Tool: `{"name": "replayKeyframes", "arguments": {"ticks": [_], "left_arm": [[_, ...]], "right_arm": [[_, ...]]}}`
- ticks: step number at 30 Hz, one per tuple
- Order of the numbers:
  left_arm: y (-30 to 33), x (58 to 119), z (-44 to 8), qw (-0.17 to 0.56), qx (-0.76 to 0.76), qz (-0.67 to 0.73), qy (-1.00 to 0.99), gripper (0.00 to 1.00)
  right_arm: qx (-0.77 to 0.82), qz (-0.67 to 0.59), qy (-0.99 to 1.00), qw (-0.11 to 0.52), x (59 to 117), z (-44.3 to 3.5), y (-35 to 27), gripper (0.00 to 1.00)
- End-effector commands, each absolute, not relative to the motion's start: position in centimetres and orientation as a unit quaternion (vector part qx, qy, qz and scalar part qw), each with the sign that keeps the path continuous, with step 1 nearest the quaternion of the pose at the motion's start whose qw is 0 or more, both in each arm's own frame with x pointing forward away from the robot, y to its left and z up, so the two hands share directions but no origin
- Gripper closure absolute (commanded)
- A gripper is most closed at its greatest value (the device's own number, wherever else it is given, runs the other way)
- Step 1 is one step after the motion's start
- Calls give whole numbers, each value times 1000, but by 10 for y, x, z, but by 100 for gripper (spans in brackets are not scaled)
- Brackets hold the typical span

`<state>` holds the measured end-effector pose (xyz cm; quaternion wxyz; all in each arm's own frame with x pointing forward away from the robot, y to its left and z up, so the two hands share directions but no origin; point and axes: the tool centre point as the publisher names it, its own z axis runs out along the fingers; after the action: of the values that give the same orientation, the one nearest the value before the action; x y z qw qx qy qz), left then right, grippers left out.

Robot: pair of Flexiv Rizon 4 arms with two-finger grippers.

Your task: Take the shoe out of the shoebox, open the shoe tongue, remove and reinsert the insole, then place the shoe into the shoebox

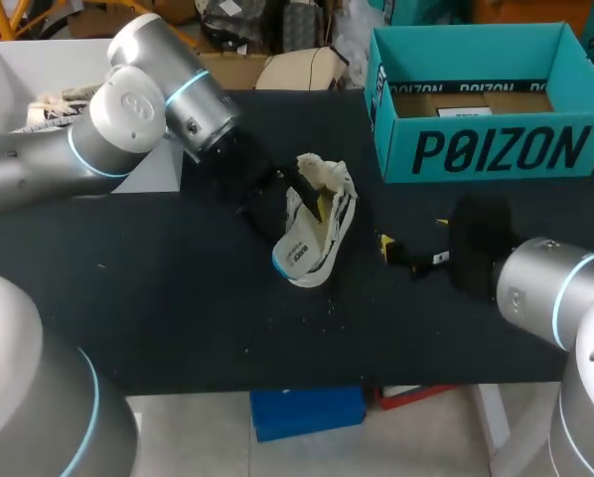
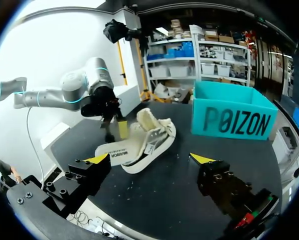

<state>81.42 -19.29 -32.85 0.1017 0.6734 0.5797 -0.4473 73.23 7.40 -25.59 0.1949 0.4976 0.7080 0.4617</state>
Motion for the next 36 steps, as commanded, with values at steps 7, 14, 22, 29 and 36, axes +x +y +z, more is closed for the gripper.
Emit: {"name": "replayKeyframes", "arguments": {"ticks": [7, 14, 22, 29, 36], "left_arm": [[-191, 791, -331, 66, 684, -446, 574, 64], [-186, 789, -334, 48, 684, -445, 576, 100], [-191, 796, -334, 86, 663, -492, 558, 100], [-197, 801, -341, 95, 674, -480, 554, 100], [-201, 817, -339, 122, 672, -461, 567, 100]], "right_arm": [[499, 462, 706, 197, 731, -257, 76, 0], [499, 462, 706, 197, 731, -257, 76, 0], [499, 462, 706, 197, 731, -257, 76, 0], [499, 462, 706, 197, 731, -257, 76, 0], [499, 462, 706, 197, 731, -257, 76, 0]]}}
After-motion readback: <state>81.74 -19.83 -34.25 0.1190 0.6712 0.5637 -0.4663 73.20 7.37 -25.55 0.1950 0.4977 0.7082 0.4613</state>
